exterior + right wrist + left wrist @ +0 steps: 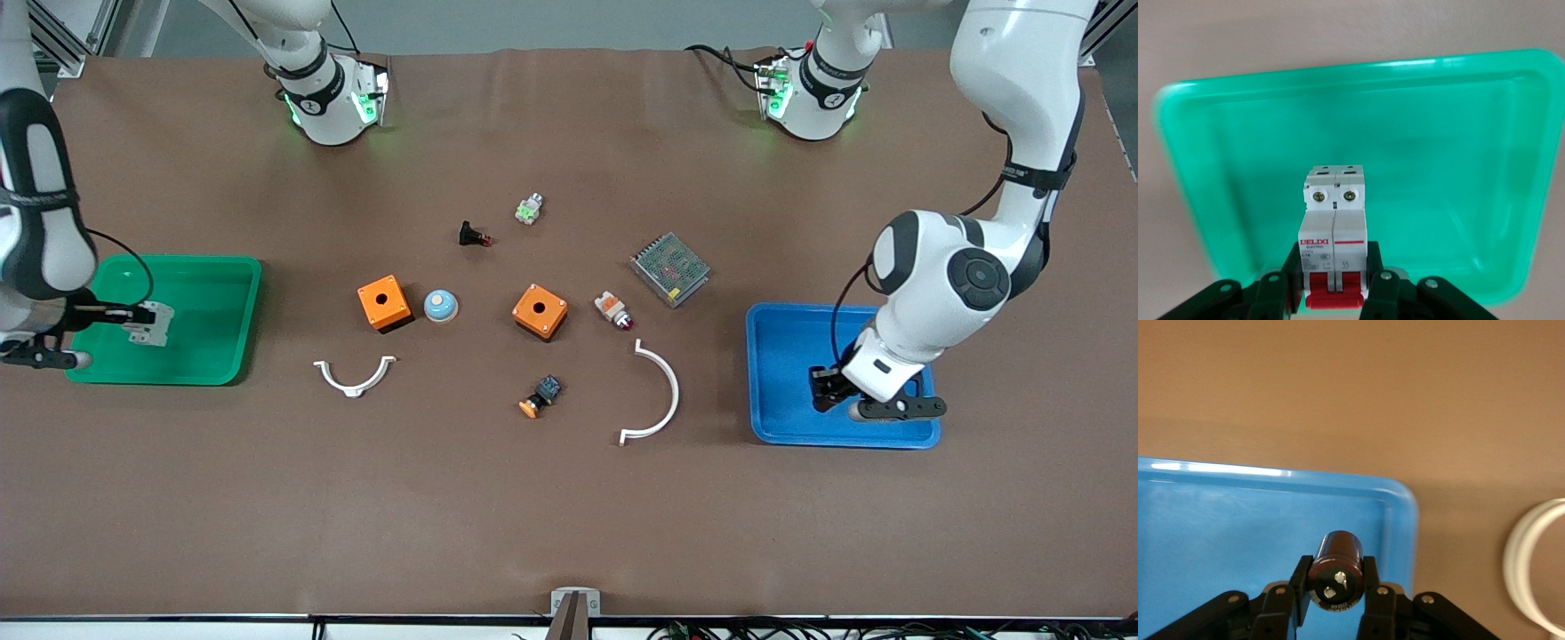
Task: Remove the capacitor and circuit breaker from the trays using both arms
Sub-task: 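Carry the capacitor onto the table while the right gripper carries the breaker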
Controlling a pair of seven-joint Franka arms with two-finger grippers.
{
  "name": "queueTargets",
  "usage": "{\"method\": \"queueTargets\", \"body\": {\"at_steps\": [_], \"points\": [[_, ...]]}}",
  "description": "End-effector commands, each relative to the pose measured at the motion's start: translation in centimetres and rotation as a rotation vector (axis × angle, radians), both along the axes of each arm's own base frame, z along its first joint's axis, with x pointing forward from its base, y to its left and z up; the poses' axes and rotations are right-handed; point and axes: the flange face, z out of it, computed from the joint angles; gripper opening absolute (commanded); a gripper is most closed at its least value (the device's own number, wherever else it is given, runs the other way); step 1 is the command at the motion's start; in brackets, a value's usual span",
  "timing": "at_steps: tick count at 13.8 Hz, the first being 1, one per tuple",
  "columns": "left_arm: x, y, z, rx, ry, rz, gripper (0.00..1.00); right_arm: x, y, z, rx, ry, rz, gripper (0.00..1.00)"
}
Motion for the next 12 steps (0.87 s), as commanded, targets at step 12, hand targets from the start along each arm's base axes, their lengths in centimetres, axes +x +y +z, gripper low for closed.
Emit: {"method": "queueTargets", "body": {"at_steps": [12], "points": [[-2.4,-27.9,-8.3,-0.026,0.059,0.146,0.00,4.4,40.7,9.3,-0.026,-0.065,0.104,0.24]]}}
